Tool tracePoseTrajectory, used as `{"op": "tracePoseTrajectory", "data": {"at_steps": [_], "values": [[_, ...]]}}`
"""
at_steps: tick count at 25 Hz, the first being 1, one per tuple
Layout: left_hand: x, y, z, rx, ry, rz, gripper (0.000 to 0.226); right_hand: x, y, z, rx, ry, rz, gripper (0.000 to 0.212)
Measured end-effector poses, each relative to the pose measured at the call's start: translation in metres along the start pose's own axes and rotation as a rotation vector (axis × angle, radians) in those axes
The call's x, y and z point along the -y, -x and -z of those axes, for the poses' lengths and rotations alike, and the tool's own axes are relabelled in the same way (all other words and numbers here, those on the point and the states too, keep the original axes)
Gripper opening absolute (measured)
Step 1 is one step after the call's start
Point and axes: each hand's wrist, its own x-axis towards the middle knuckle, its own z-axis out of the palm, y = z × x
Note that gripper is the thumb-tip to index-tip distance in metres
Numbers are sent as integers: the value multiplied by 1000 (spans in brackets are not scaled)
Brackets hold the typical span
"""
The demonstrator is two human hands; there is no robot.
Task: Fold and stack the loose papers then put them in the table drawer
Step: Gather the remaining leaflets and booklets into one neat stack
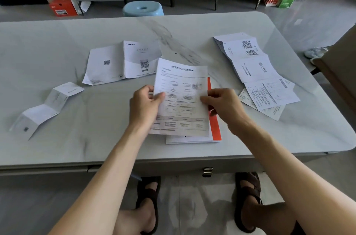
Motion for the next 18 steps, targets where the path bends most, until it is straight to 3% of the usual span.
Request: {"op": "tracePoseTrajectory", "data": {"at_steps": [3, 7, 18], "values": [[1, -1, -15, 118, -127, 22, 17, -14, -11, 14, -128, 237, 17, 12], [6, 0, -16, 188, -256, 65, 29, -29, -18, 14, -167, 393, 14, 22], [10, 1, -19, 168, -328, 52, 43, -34, -16, 6, -194, 566, 58, 37]]}}
